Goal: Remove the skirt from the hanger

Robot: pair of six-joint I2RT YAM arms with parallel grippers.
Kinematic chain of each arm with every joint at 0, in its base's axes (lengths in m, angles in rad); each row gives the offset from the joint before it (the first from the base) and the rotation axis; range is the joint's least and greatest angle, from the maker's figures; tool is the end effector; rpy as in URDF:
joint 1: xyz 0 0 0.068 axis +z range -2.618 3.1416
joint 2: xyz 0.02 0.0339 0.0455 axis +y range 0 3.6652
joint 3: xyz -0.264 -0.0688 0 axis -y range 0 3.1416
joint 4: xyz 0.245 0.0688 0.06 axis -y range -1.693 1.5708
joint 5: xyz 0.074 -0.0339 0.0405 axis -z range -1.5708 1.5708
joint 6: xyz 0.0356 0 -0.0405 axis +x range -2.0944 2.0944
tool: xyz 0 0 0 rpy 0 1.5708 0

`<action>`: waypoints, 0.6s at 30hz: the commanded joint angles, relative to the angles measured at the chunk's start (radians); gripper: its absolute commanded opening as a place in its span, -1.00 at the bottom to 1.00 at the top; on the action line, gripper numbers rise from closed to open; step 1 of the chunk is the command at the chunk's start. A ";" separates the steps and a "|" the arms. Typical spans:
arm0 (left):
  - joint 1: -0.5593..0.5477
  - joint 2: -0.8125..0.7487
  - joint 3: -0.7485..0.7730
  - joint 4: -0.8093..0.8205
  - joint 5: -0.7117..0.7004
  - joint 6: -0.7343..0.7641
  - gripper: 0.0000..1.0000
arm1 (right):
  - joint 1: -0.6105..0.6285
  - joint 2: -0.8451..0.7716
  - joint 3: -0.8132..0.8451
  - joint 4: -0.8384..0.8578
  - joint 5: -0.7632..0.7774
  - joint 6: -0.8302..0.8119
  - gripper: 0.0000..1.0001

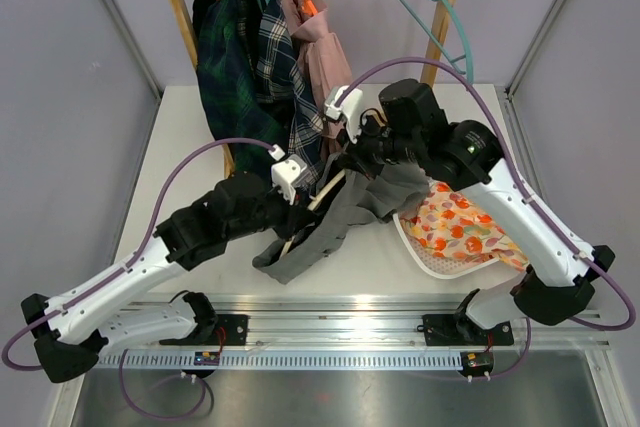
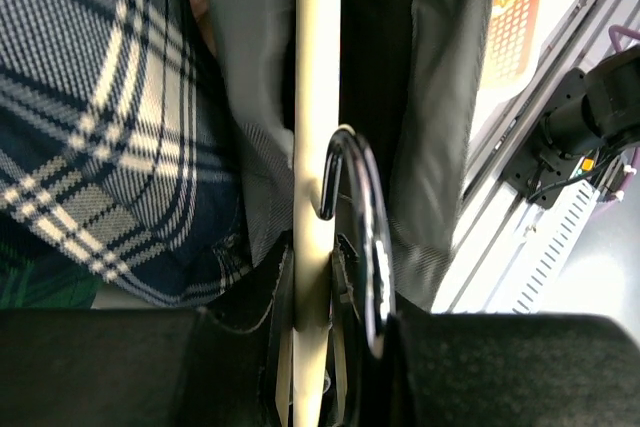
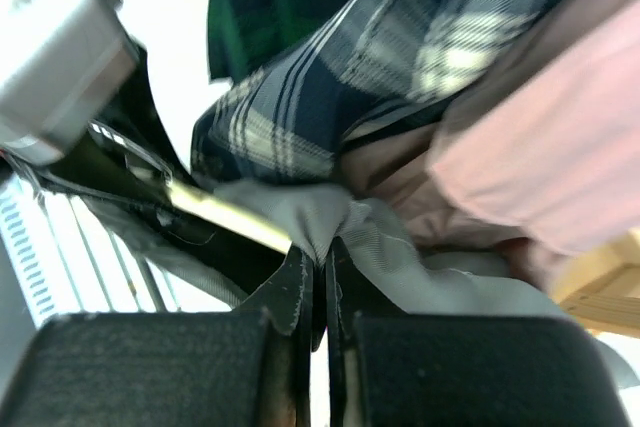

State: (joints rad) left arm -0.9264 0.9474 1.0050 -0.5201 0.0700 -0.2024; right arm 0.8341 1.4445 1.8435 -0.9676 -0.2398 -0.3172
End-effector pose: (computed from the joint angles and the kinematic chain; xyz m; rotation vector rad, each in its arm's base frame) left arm 0.1212 -0.1654 0.3530 0.7945 1.9681 -0.7652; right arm 0.1823 0.2136 0.4674 -1.3004 1.7410 0.5561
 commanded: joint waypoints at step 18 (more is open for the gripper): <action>0.006 0.117 0.078 0.031 0.002 0.075 -1.00 | 0.189 -0.105 -0.101 0.204 -0.391 0.082 -1.00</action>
State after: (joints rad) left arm -0.9283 0.9478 1.0065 -0.5274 0.0982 -0.1387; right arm 0.8612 1.3556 1.7248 -0.9276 -0.2672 -0.3367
